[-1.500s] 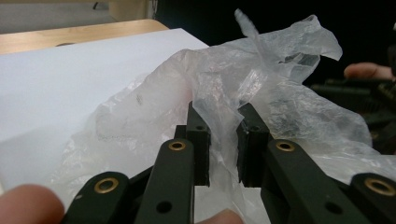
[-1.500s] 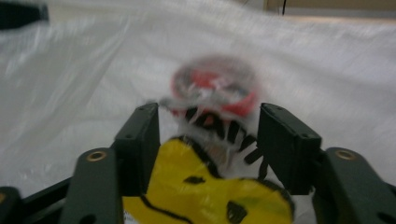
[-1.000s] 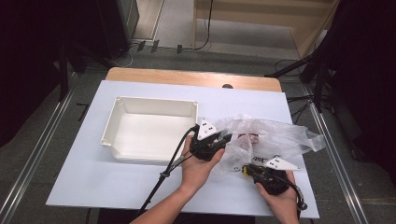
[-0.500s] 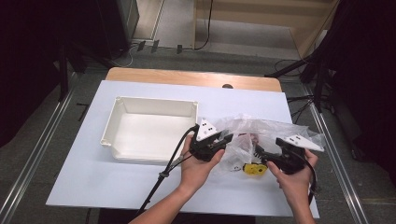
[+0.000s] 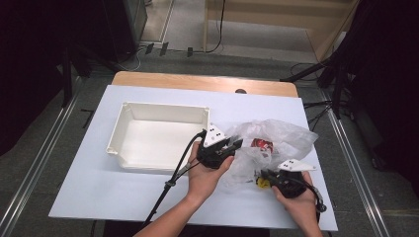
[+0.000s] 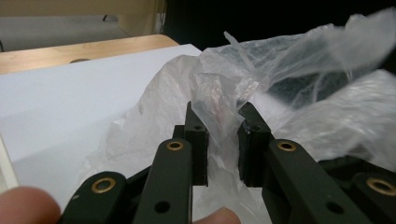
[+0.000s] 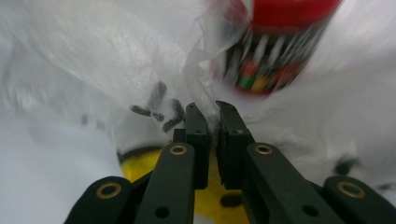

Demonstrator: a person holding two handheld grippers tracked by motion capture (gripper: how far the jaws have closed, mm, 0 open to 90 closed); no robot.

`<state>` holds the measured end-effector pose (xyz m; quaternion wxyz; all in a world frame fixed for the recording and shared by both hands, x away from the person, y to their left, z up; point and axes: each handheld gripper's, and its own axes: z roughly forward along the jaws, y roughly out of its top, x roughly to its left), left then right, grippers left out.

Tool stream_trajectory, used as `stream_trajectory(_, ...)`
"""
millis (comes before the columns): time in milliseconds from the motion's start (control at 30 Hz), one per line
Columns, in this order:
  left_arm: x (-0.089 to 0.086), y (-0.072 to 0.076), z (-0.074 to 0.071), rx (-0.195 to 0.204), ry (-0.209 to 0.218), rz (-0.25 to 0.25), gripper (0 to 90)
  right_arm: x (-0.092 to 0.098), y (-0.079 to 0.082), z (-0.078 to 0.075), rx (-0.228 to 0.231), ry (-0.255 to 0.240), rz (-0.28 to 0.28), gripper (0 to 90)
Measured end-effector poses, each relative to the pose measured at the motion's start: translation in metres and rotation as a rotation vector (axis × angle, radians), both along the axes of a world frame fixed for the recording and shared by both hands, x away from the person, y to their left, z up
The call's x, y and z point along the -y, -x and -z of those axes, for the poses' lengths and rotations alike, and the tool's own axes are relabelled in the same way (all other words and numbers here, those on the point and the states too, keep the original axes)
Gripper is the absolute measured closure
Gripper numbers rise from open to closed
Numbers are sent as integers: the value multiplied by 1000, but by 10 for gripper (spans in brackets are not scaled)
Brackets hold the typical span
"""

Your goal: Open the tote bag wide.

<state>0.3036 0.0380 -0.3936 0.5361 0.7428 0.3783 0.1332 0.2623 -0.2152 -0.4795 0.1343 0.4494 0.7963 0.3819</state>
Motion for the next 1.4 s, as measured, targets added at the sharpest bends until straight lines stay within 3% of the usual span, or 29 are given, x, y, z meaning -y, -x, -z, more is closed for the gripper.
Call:
stream_trajectory(67, -1, -2, 1, -4, 1, -10, 783, 1, 3, 5, 5, -5, -5, 878)
stream_trajectory(100, -2, -3, 2, -7, 0, -16, 784, 5, 5, 6, -6, -34, -5, 877)
stream_trajectory(133, -3, -4, 2, -10, 6, -21, 784, 10, 7, 4, 7, -35, 17, 756)
stream_trajectory(167, -3, -5, 2, -15, 8, -20, 784, 10, 7, 4, 7, -35, 17, 756)
stream_trajectory(200, -4, -5, 2, -14, 10, -15, 769, 16, 12, -3, 57, -64, 36, 546)
stream_trajectory(233, -4, -5, 2, -14, 12, -12, 769, 16, 12, -3, 57, -64, 36, 546)
stream_trajectory(267, -4, -4, 2, -14, 13, -7, 748, 22, 18, -14, 108, -112, 46, 466)
stream_trajectory(333, -5, -4, 0, -14, 15, -2, 726, 32, 26, -29, 168, -176, 71, 427)
stream_trajectory(367, -5, -4, 0, -14, 15, -2, 723, 32, 26, -29, 168, -176, 71, 427)
stream_trajectory(400, -6, -4, 0, -14, 14, -1, 723, 36, 29, -38, 208, -190, 85, 422)
stream_trajectory(433, -6, -3, 0, -15, 16, 1, 709, 42, 36, -56, 275, -222, 96, 424)
stream_trajectory(467, -6, -3, -1, -13, 17, 3, 709, 42, 36, -56, 275, -222, 96, 424)
stream_trajectory(500, -7, -3, -1, -12, 17, 3, 702, 44, 40, -73, 340, -235, 98, 446)
stream_trajectory(533, -7, -2, -1, -9, 16, 8, 702, 44, 40, -73, 340, -235, 98, 446)
stream_trajectory(600, -6, -1, -2, -7, 15, 15, 703, 43, 40, -87, 388, -230, 124, 449)
stream_trajectory(667, -6, 0, -2, -6, 14, 22, 718, 41, 31, -102, 451, -183, 187, 408)
stream_trajectory(733, -7, 1, -3, -8, 15, 24, 730, 40, 19, -107, 446, -166, 207, 346)
stream_trajectory(800, -8, 2, -4, -9, 13, 28, 738, 38, 4, -107, 407, -134, 209, 243)
stream_trajectory(833, -9, 2, -5, -7, 16, 30, 738, 38, 4, -107, 407, -134, 209, 243)
stream_trajectory(867, -9, 2, -5, -5, 17, 30, 746, 35, -11, -104, 364, -99, 210, 190)
stream_trajectory(1000, -12, 2, -6, -8, 22, 35, 760, 29, -31, -93, 307, -42, 179, 158)
stream_trajectory(1067, -13, 2, -6, -11, 29, 34, 773, 28, -35, -89, 297, -21, 179, 163)
stream_trajectory(1100, -14, 2, -6, -12, 28, 33, 781, 26, -42, -81, 279, 9, 187, 202)
stream_trajectory(1167, -14, 3, -5, -6, 18, 34, 803, 25, -44, -77, 273, 22, 204, 242)
stream_trajectory(1200, -14, 4, -4, -5, 11, 29, 814, 27, -46, -72, 281, 7, 210, 420)
stream_trajectory(1233, -14, 4, -2, -6, 9, 29, 814, 27, -46, -72, 281, 7, 210, 420)
stream_trajectory(1267, -14, 4, -1, -11, 6, 26, 844, 31, -46, -69, 286, -45, 195, 622)
stream_trajectory(1333, -12, 5, 4, -10, -13, 13, 864, 34, -48, -69, 279, -83, 187, 741)
stream_trajectory(1400, -9, 6, 9, -14, -38, 1, 879, 34, -52, -68, 278, -87, 194, 847)
